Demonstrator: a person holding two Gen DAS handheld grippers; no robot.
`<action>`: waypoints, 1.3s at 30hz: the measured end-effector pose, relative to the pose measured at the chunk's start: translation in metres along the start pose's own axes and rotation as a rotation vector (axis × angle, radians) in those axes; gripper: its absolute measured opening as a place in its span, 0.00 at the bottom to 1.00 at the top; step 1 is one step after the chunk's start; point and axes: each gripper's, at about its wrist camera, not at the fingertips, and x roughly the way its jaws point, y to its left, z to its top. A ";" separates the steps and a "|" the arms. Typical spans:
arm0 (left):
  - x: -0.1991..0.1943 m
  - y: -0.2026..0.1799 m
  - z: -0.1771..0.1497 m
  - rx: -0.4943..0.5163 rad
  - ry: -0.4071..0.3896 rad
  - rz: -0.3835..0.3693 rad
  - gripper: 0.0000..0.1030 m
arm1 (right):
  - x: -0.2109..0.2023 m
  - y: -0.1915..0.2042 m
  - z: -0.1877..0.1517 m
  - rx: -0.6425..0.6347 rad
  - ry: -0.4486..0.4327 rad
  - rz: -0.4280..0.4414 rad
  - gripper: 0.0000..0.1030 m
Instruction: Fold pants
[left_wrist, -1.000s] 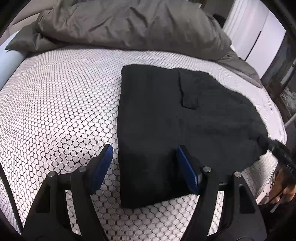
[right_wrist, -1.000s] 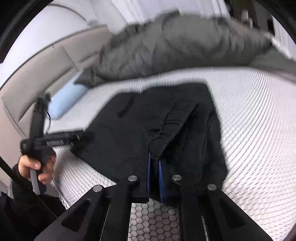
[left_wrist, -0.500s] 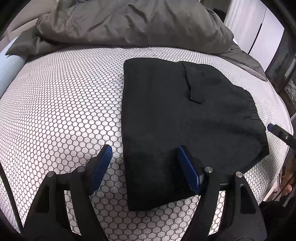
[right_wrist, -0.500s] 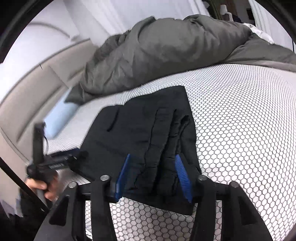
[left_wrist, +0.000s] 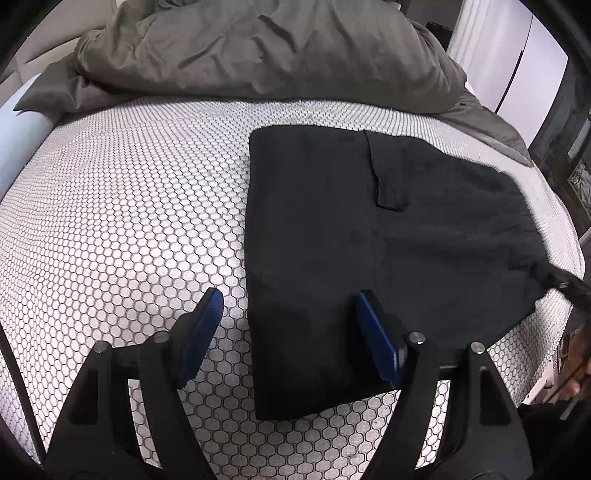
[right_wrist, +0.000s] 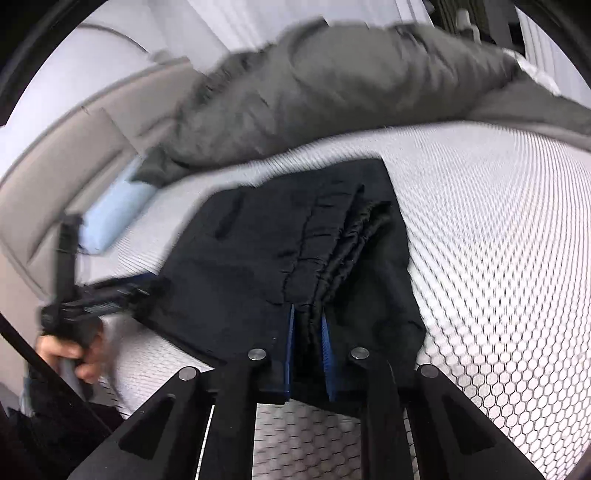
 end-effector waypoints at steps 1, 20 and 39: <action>-0.002 0.001 0.000 -0.004 -0.004 -0.001 0.70 | -0.011 0.004 0.002 0.000 -0.026 0.033 0.12; -0.023 -0.025 0.003 0.036 -0.112 -0.091 0.70 | -0.029 -0.051 -0.001 0.177 -0.072 -0.128 0.41; 0.022 -0.087 0.015 0.114 -0.074 -0.016 0.76 | -0.025 -0.048 -0.062 0.170 0.043 -0.048 0.06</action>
